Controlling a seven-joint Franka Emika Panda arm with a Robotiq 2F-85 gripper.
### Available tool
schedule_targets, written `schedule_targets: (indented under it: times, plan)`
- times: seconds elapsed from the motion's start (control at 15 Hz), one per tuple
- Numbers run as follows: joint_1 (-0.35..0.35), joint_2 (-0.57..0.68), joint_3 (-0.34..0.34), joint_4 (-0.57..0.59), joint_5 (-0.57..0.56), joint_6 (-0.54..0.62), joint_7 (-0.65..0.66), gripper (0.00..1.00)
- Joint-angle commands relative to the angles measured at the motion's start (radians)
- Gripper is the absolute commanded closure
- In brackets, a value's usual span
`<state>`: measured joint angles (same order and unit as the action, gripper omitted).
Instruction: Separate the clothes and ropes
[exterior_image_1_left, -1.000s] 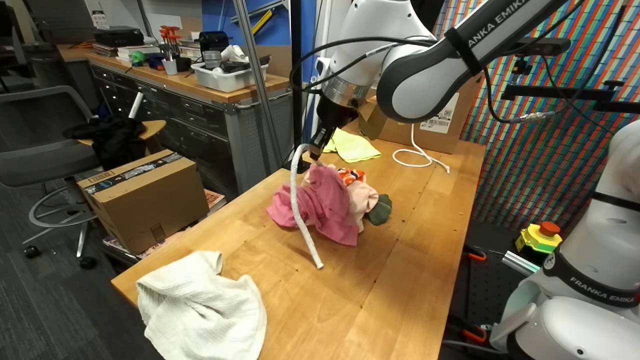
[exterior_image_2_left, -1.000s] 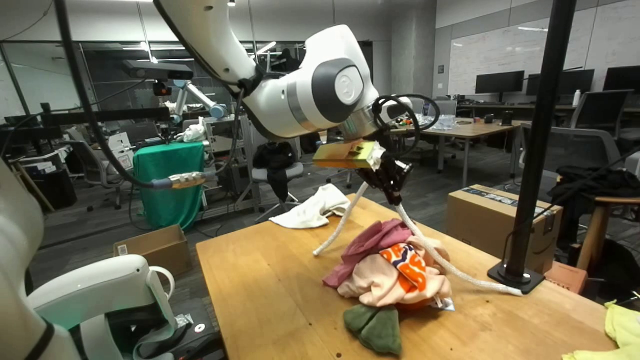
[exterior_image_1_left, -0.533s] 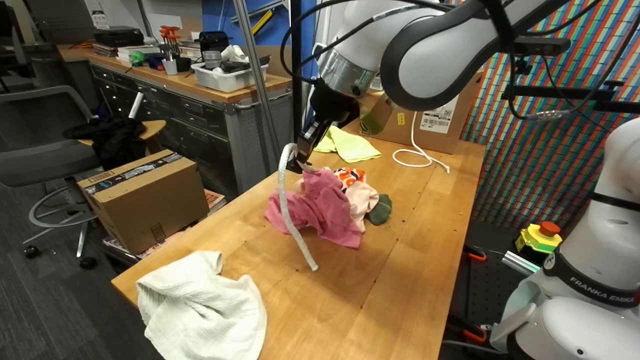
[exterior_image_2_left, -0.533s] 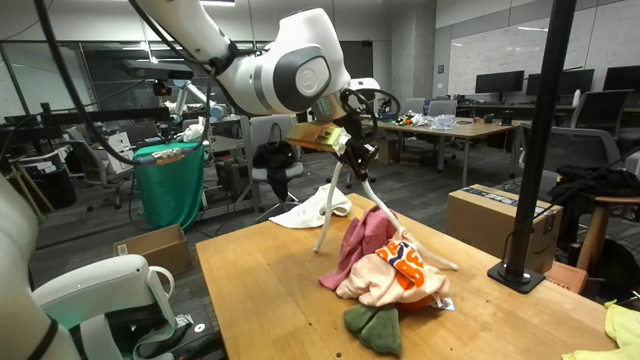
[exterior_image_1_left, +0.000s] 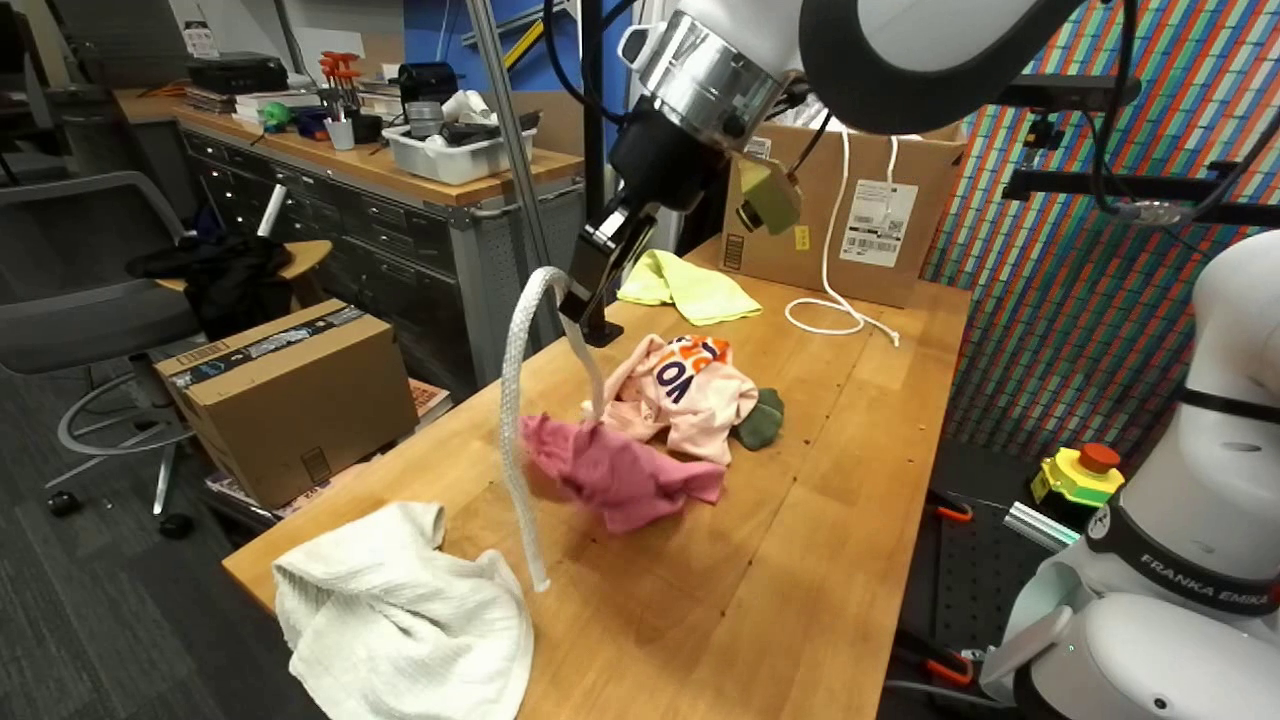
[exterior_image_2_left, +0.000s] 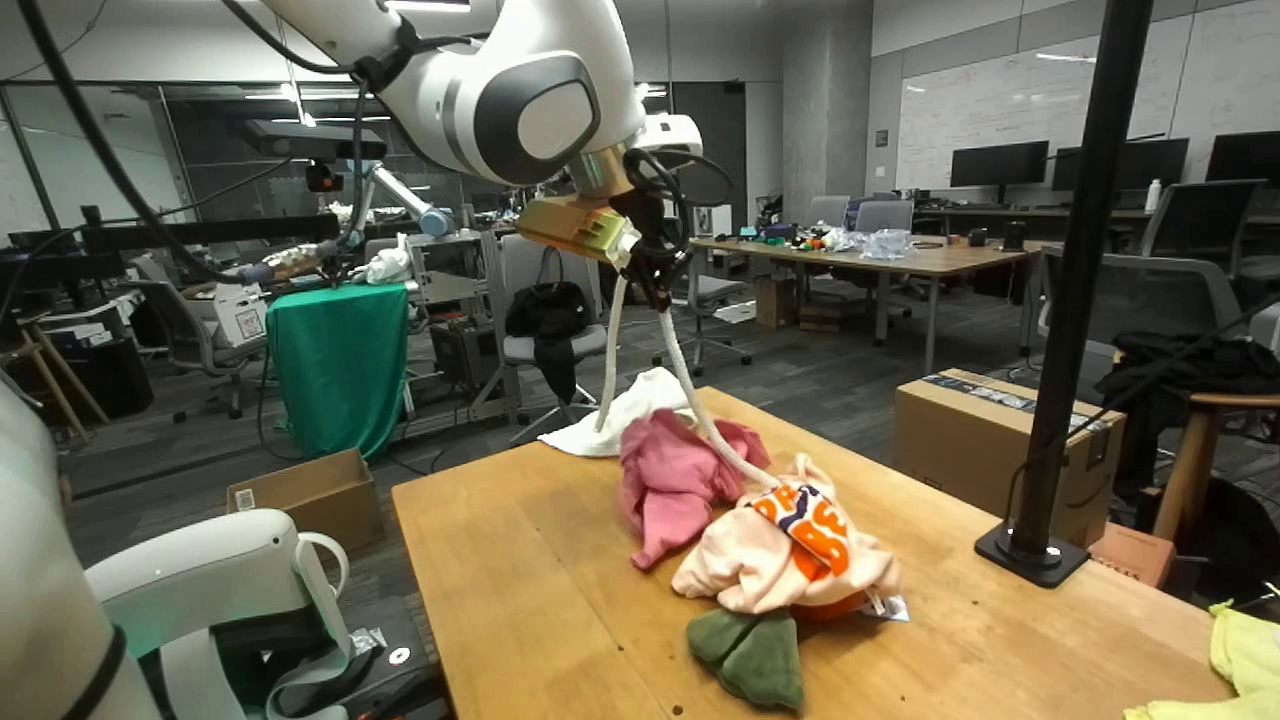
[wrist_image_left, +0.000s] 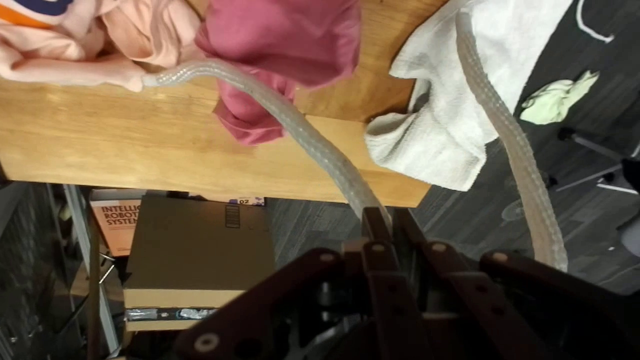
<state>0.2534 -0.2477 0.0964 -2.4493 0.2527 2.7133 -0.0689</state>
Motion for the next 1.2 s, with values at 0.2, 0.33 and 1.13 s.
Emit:
schedule_targets:
  times: [0.2,0.33,1.13]
  plan:
    - [0.064,-0.086,-0.036,0.015,0.148,-0.125,-0.126,0.96]
    - [0.073,-0.102,-0.038,0.021,0.173,-0.173,-0.149,0.96]
    - [0.159,-0.165,-0.003,0.026,0.295,-0.544,-0.275,0.96]
